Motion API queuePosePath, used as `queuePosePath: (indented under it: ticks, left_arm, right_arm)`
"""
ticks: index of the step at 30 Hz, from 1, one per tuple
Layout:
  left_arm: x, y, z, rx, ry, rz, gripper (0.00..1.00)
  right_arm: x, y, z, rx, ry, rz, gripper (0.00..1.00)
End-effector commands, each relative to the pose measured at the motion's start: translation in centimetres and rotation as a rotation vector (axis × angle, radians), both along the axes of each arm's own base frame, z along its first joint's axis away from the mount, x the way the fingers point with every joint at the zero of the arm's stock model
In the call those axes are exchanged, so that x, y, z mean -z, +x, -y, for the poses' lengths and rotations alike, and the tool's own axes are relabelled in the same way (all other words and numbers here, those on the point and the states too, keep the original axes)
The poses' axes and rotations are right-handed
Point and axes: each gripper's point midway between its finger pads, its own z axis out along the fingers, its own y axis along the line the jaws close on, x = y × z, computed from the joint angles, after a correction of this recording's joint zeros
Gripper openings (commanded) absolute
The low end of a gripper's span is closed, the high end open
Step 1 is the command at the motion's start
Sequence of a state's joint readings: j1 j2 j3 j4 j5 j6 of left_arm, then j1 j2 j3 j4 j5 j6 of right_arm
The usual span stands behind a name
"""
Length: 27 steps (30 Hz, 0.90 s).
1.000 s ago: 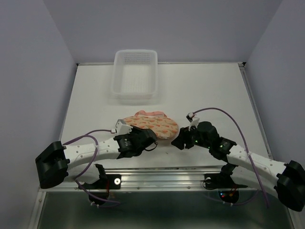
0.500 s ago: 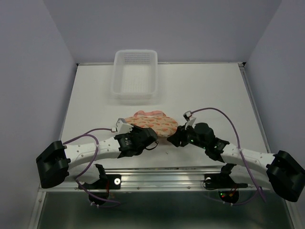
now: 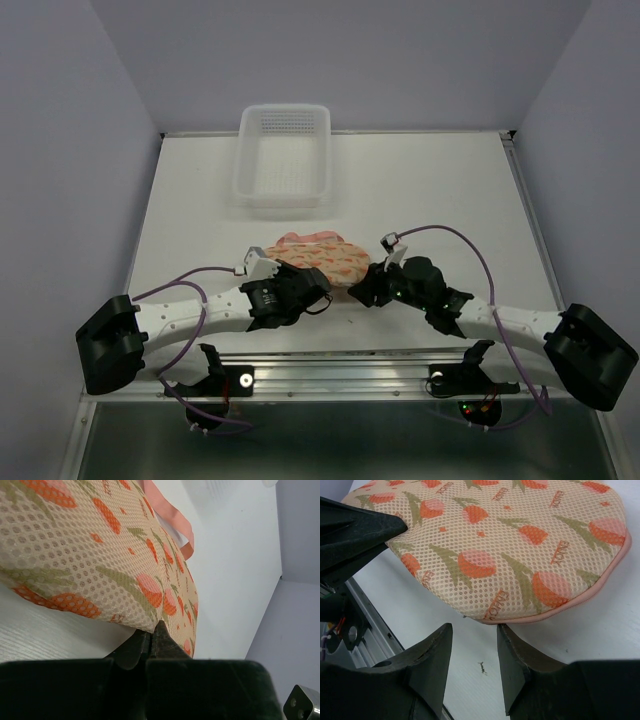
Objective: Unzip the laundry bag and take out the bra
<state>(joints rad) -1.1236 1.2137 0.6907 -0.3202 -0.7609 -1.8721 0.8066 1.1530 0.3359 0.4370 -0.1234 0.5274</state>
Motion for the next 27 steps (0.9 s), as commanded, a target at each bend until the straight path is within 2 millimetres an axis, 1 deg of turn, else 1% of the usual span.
queuePosePath:
  ticks: [1, 9, 12, 14, 15, 17, 18, 19, 20, 24, 26, 27]
  left_arm:
    - [-2.2, 0.7, 0.7, -0.004, -0.046, 0.049, 0.00]
    - [-2.5, 0.7, 1.8, 0.037, -0.065, 0.050, 0.00]
    - [-2.5, 0.6, 1.9, 0.044, -0.072, 0.049, 0.00]
    - [-2.5, 0.5, 1.7, 0.045, -0.074, 0.049, 0.00]
    - [-2.5, 0.5, 1.6, 0.044, -0.075, 0.051, 0.00]
    - [-2.5, 0.4, 1.3, 0.040, -0.076, 0.054, 0.00]
    - [-2.5, 0.4, 1.2, 0.039, -0.075, 0.055, 0.00]
    - [-2.4, 0.4, 1.0, 0.036, -0.069, 0.057, 0.00]
    - [-2.3, 0.3, 0.8, 0.034, -0.063, 0.056, 0.00]
    - [-1.8, 0.2, 0.1, 0.023, -0.040, 0.047, 0.00]
    - [-1.1, 0.0, -0.4, 0.017, -0.030, 0.039, 0.00]
    - [-0.6, -0.2, -1.0, 0.014, -0.012, 0.033, 0.00]
  right_arm:
    - [-3.8, 1.1, -1.7, -0.017, 0.099, 0.096, 0.46]
    - [-5.2, 1.3, -2.1, -0.013, 0.164, 0.129, 0.42]
    - [-5.5, 1.8, -1.9, 0.008, 0.158, 0.146, 0.36]
    - [-5.4, 2.0, -1.8, 0.020, 0.146, 0.153, 0.30]
    - [-5.5, 2.2, -1.6, 0.030, 0.144, 0.158, 0.23]
    - [-5.2, 2.3, -1.4, 0.039, 0.128, 0.159, 0.17]
    - [-5.2, 2.5, -1.2, 0.053, 0.120, 0.162, 0.11]
    - [-5.1, 2.5, -0.9, 0.060, 0.107, 0.164, 0.07]
    - [-4.9, 2.6, -0.7, 0.071, 0.097, 0.166, 0.01]
    - [-4.5, 2.4, 0.3, 0.089, 0.068, 0.173, 0.01]
    - [-4.5, 2.0, 0.8, 0.090, 0.061, 0.174, 0.01]
    - [-3.8, 2.1, 1.5, 0.118, 0.035, 0.164, 0.01]
